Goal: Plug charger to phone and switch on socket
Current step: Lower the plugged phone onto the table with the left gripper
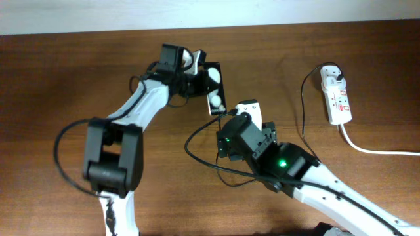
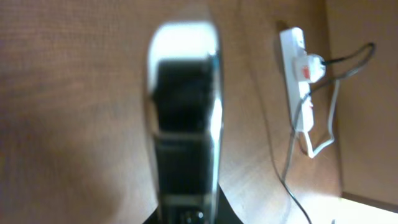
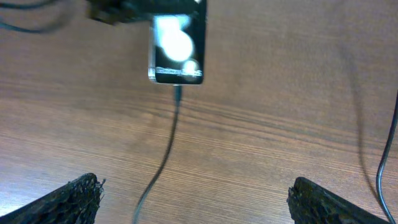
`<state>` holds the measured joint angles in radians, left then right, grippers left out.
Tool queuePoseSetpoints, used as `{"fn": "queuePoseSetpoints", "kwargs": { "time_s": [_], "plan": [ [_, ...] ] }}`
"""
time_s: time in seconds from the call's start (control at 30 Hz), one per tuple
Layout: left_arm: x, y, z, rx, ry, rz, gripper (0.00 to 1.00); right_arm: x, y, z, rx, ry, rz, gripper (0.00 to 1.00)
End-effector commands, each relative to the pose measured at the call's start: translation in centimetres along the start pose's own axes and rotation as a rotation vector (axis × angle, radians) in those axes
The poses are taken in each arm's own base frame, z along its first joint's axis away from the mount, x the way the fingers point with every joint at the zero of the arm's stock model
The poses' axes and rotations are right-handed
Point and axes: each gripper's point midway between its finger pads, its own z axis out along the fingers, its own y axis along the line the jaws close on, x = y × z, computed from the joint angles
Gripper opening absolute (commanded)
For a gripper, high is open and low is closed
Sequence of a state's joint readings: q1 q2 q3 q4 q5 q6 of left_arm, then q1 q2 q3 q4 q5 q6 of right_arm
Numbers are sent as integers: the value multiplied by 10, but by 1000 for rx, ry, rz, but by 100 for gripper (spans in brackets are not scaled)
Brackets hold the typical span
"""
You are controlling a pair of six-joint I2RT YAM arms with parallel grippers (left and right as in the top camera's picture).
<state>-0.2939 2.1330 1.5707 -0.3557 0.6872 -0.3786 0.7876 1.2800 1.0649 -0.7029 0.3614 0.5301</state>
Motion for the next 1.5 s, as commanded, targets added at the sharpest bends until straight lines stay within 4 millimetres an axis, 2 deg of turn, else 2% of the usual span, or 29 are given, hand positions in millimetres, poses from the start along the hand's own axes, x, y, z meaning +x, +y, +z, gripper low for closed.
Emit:
{"fn": "queuePoseSetpoints", "kwargs": {
  "time_s": [0.0, 0.03, 0.07, 0.13, 0.2, 0.3, 0.43, 0.47, 0.53, 0.6, 0.63, 0.67, 0.73, 0.8, 0.97, 1.13, 1.33, 1.37, 1.43, 1.47],
  "plan": [
    [-4, -11, 28, -3, 101, 73, 0, -35, -1, -41, -82, -120, 72, 99],
    [5, -12, 38, 45, 154, 40, 0, -43, -14, -50, -75, -152, 105, 99],
    [15, -22, 42, 155, 204, 12, 0, -47, -22, -53, -63, -165, 126, 99],
    [17, -14, 40, 182, 225, -71, 0, -51, -39, -53, -28, -173, 161, 99],
    [19, 1, 46, 129, 221, -84, 0, -52, -40, -51, -23, -171, 163, 99],
    [32, 15, 60, 117, 258, -116, 0, -51, -40, -51, -22, -169, 163, 99],
    [39, 24, 66, 103, 274, -132, 17, -51, -40, -50, -22, -168, 162, 98],
    [39, 25, 66, 98, 273, -132, 23, -51, -40, -50, -22, -168, 162, 99],
    [39, 28, 67, 81, 269, -131, 26, -50, -41, -49, -19, -162, 160, 99],
    [39, 29, 67, 77, 269, -131, 33, -48, -40, -46, -12, -149, 156, 99],
    [38, 34, 67, 46, 263, -129, 40, -45, -41, -43, -6, -137, 151, 99],
    [39, 46, 67, -21, 256, -131, 55, -40, -42, -40, 6, -115, 143, 99],
    [42, 58, 66, -94, 258, -138, 72, -39, -42, -39, 9, -108, 141, 99],
    [42, 68, 65, -151, 252, -137, 99, -39, -42, -39, 9, -109, 142, 99],
    [42, 73, 64, -179, 247, -134, 99, -39, -42, -39, 9, -109, 141, 99],
    [45, 104, 55, -364, 240, -132, 99, -39, -42, -39, 9, -108, 141, 99],
    [46, 113, 50, -415, 238, -137, 99, -39, -42, -39, 9, -108, 141, 99],
    [40, 117, 42, -418, 225, -148, 99, -39, -42, -39, 9, -108, 141, 99],
    [20, 122, 14, -442, 171, -163, 99, -38, -42, -39, 11, -105, 140, 99],
    [5, 128, -14, -506, 121, -168, 99, -38, -42, -39, 11, -105, 140, 99]
  ]
}}
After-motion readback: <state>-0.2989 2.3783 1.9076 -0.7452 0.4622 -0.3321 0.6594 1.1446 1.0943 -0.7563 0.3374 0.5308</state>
